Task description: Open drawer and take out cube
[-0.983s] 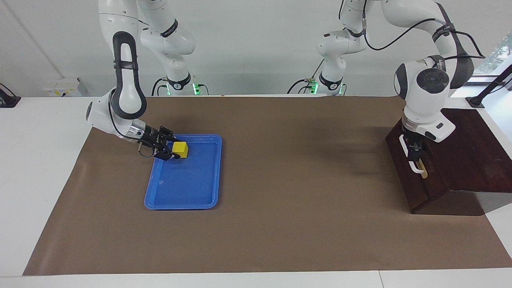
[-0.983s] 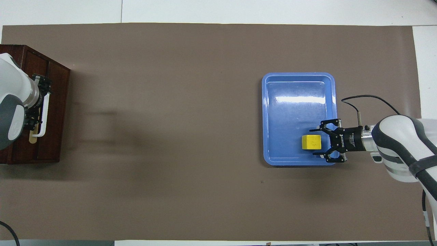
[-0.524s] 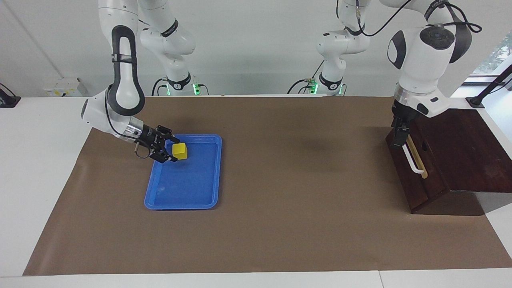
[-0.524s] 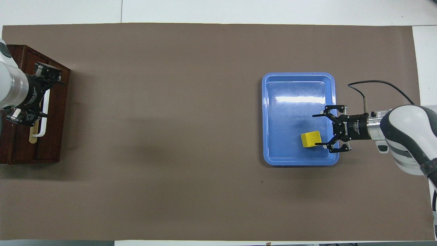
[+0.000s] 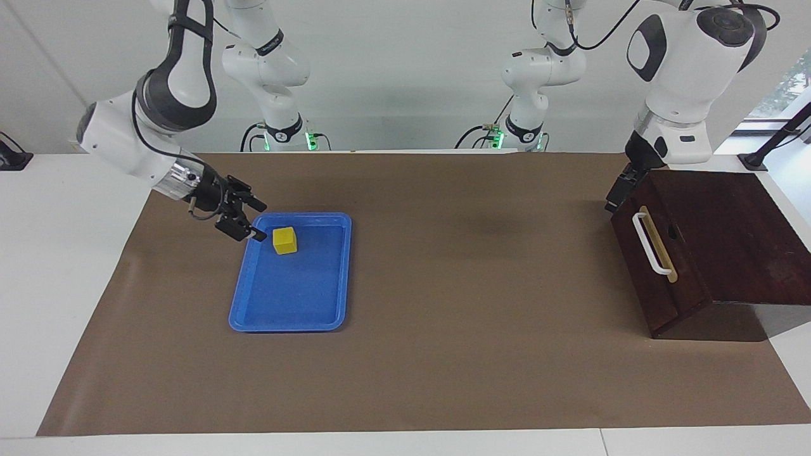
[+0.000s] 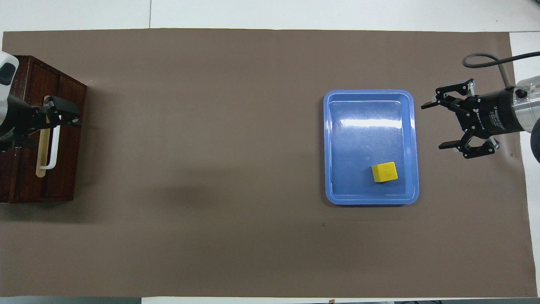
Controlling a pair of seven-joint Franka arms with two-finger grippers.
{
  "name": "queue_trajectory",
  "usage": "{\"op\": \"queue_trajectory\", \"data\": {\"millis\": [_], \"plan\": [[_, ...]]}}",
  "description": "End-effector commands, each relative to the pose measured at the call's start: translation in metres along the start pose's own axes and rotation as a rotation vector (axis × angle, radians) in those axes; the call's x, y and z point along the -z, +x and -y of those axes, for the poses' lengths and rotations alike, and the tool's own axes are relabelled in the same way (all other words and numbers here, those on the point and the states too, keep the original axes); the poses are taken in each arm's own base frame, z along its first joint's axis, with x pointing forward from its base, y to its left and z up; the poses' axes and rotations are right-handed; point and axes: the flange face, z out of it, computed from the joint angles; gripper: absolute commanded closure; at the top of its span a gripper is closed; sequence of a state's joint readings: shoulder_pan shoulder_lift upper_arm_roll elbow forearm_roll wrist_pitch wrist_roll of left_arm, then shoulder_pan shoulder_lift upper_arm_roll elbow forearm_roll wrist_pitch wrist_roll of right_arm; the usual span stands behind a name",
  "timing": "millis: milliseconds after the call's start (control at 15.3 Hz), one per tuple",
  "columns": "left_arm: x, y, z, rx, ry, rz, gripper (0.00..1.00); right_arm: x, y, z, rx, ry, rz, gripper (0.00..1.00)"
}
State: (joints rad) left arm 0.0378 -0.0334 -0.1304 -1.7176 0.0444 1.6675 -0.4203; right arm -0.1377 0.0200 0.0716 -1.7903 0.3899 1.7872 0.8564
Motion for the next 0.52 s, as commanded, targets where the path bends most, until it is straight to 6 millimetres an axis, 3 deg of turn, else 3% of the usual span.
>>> {"op": "queue_trajectory", "data": {"millis": [0,66,131,197,459], "plan": [[0.002,-0.009,0.014,-0.190,-0.005,0.046,0.00,0.022,-0.007,0.012,0.269,-0.092,-0.118,0.00],[0.000,-0.012,0.016,-0.222,-0.005,0.053,0.00,0.030,-0.013,0.015,0.405,-0.145,-0.161,0.00],[0.006,-0.015,0.010,-0.210,-0.035,0.057,0.00,0.051,-0.019,0.015,0.689,-0.294,-0.213,0.00],[0.009,-0.016,0.003,-0.220,-0.040,0.038,0.00,0.063,-0.022,0.014,0.790,-0.338,-0.217,0.00],[0.012,-0.018,-0.012,-0.248,-0.050,-0.002,0.00,0.098,-0.018,-0.010,0.948,-0.427,-0.145,0.00]]}}
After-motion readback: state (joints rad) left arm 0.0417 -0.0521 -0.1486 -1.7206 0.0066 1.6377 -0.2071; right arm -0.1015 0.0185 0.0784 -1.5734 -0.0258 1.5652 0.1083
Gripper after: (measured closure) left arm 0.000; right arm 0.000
